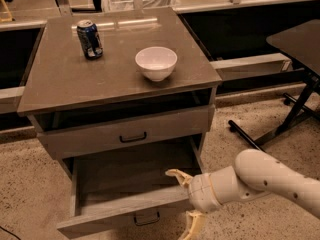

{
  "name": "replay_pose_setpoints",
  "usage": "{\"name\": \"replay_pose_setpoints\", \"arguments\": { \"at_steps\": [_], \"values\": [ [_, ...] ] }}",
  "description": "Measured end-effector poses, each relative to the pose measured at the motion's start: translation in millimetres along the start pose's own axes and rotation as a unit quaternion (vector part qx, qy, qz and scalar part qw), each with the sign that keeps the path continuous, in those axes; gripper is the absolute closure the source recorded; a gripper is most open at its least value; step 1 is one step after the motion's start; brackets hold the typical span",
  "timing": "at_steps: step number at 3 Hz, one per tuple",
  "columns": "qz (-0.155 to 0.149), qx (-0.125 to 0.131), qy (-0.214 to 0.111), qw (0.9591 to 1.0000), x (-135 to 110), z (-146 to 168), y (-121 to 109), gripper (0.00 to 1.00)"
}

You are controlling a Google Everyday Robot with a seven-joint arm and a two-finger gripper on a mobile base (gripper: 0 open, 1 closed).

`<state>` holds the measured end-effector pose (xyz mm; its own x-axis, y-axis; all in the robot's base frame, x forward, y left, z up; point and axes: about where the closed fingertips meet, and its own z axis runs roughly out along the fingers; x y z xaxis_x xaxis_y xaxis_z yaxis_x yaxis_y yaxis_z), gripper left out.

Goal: Close middle drawer

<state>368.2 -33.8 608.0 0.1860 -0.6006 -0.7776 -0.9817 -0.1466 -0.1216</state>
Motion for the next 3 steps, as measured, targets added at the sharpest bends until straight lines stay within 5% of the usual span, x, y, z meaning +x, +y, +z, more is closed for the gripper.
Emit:
{"name": "replay_pose_setpoints", "arguments": {
  "at_steps": [1,2,3],
  "values": [
    [-0.007,0.033,0.0,0.9994,5.3,7.7,-17.8,0.0],
    [-0.017,0.011,-0.006,0.9998,14.1,20.1,-12.0,0.0],
    [-0.038,-0.024,-0.012,0.9989,57.2,48.6,7.7,0.17]
  ]
}}
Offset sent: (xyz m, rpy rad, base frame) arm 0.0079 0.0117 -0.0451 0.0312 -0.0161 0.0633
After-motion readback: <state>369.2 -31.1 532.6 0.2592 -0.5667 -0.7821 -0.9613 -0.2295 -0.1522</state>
